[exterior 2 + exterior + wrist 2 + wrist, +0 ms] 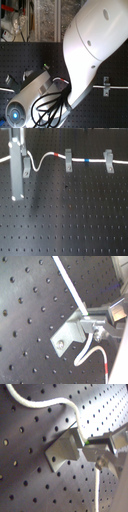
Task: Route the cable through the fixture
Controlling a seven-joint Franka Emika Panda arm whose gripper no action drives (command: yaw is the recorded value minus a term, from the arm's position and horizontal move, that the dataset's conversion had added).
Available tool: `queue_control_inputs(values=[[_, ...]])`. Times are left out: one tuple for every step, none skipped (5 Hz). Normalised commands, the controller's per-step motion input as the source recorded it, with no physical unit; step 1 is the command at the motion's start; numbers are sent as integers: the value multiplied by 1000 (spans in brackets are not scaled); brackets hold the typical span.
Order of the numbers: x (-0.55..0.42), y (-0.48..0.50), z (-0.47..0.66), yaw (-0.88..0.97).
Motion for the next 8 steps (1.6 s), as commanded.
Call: queue_control_inputs(values=[[-214, -62, 32, -403], [-279, 130, 33, -326], [-223, 206, 75, -266], [-237, 156, 197, -274], [-295, 76, 205, -263], [-391, 31, 176, -214], [-331, -12, 144, -194], [-380, -137, 410, -154]])
